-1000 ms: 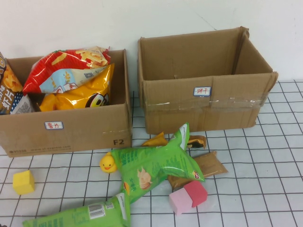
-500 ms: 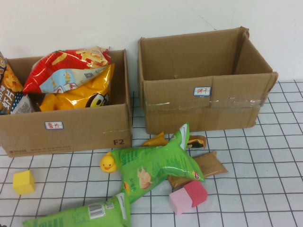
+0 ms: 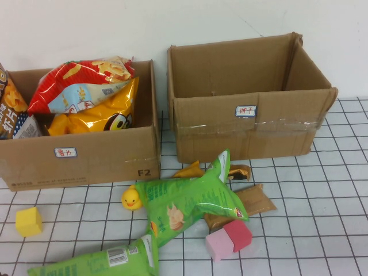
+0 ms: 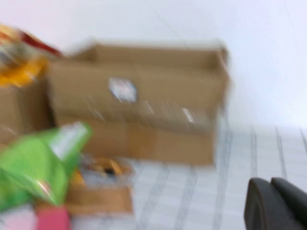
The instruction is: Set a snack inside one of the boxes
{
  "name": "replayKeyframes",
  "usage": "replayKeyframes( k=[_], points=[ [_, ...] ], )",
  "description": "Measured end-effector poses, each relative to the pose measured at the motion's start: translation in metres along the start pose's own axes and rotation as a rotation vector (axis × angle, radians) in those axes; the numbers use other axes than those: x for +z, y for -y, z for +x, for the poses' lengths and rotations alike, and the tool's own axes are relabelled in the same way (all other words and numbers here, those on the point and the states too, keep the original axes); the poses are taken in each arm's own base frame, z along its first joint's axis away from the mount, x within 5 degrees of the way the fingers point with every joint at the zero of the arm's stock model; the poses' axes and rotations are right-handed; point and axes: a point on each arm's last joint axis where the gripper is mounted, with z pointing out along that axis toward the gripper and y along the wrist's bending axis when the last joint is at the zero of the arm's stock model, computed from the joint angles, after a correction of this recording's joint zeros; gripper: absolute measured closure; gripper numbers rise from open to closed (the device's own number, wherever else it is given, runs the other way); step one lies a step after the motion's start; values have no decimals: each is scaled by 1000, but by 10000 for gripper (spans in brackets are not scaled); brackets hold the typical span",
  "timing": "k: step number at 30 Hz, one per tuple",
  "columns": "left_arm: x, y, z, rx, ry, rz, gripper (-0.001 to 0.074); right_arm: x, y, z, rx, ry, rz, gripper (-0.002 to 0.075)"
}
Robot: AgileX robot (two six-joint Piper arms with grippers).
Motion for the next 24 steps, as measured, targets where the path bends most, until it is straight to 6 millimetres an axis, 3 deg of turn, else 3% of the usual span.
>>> replayKeyframes(
  k=[4,8,14,24],
  points=[
    [0,0,0,1,0,0,737,-10,12,17,38,-129,174,726],
    [0,0,0,2,0,0,737,-17,18,31,41,-128,281,726],
    [0,0,0,4,0,0,737,-14,18,59,88,-156,296,726],
    [0,0,0,4,0,0,737,-15,19,66,107,-218,303,727]
  ],
)
